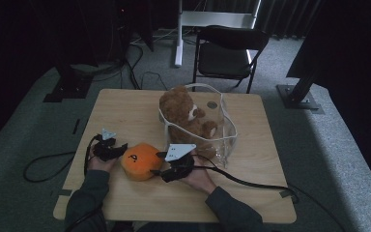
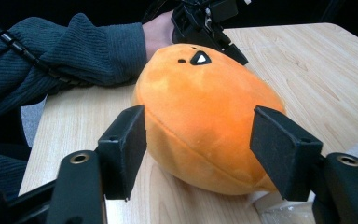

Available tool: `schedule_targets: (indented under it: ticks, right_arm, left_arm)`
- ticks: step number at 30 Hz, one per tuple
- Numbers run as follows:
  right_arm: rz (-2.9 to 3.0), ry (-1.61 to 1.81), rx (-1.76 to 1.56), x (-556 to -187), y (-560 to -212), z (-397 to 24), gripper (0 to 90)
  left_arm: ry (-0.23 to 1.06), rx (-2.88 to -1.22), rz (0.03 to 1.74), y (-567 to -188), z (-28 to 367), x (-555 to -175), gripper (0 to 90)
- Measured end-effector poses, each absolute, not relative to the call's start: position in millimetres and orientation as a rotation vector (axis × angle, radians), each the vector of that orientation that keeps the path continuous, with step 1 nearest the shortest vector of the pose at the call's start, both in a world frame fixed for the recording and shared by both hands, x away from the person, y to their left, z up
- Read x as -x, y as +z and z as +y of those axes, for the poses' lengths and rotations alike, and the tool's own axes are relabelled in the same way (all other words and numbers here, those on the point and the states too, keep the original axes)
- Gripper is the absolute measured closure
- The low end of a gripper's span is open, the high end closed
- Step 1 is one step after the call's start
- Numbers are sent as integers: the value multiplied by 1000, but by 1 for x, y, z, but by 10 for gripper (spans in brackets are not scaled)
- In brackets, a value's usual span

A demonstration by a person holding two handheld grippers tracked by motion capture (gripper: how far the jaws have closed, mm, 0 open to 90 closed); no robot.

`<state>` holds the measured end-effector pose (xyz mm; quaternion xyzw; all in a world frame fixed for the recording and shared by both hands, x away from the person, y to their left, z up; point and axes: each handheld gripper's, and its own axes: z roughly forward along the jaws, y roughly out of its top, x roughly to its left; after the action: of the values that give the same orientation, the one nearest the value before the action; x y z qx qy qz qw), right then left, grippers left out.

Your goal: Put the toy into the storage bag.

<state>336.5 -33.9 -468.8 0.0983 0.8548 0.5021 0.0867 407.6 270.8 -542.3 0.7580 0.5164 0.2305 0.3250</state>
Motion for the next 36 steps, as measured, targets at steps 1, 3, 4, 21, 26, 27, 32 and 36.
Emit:
schedule_targets:
  ticks: [1, 3, 4, 21, 26, 27, 32, 36]
  right_arm:
    - [2544, 1503, -297, -337, -469, -33, 330]
    - [2550, 1500, -302, -339, -471, -30, 298]
    - [2552, 1498, -301, -339, -472, -28, 287]
    - [2578, 1394, -249, -345, -498, -5, 177]
    - [2564, 1372, -251, -347, -502, -4, 194]
    - [2555, 1366, -248, -347, -503, -4, 198]
    - [2523, 1353, -296, -350, -505, -4, 221]
    - [2505, 1324, -313, -350, -507, -4, 274]
  left_arm:
    - [604, -1988, 1354, -542, 271, -408, 404]
    - [604, -1988, 1354, -542, 271, -408, 404]
    - [604, -1987, 1354, -542, 271, -408, 404]
    - [603, -1987, 1355, -542, 271, -408, 404]
    - [604, -1988, 1354, -542, 271, -408, 404]
    - [603, -1987, 1355, -542, 271, -408, 404]
    - [603, -1988, 1355, -542, 271, -408, 404]
    - [603, -1987, 1355, -542, 271, -408, 404]
